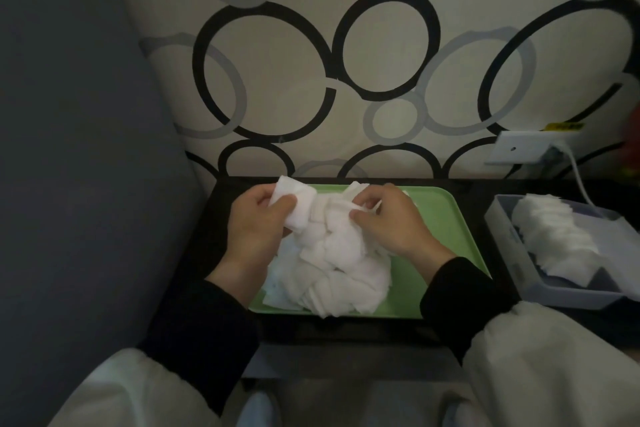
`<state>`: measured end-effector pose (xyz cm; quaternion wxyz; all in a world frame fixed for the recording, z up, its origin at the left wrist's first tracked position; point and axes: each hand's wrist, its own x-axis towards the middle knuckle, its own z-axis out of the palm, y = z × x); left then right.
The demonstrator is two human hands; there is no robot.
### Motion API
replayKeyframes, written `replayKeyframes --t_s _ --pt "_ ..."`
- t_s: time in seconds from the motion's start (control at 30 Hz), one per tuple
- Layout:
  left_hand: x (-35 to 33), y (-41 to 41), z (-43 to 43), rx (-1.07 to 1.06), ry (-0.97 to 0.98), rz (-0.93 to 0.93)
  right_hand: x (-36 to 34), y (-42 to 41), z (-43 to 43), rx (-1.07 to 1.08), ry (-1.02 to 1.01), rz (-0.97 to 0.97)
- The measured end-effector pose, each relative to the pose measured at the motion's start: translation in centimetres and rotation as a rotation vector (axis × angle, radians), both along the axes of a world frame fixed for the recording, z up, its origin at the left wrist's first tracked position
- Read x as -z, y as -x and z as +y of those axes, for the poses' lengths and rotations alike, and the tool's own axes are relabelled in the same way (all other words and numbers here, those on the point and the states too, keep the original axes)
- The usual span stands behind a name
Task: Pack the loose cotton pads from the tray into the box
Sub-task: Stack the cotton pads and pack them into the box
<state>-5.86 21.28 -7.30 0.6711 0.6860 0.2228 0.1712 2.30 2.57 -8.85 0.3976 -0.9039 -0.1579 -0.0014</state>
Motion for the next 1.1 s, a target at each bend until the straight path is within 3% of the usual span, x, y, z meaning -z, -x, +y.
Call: replayKeyframes --t_s 0.27,0.43,0.6,0.83,1.1 --pt "0.0 0.2 0.0 0.04 0.023 0.034 -3.7 1.2 -2.1 0.035 -0.661 0.292" --pt "-0.3 0.3 -1.6 0.141 0.041 0.034 -4.6 2.1 -3.5 -0.199 -0.862 0.438" --pt "-0.9 0.4 -3.3 0.276 0.029 0.037 -4.5 2.3 -4.4 -0.417 -0.737 0.503" --pt "-1.7 0.7 -5.4 0.42 0.041 0.04 -4.8 2.6 -5.1 -0.37 -0.487 0.342" --pt "-1.7 0.8 -6.1 0.464 0.016 0.06 -5.0 2.3 -5.9 -0.364 -0.275 0.316"
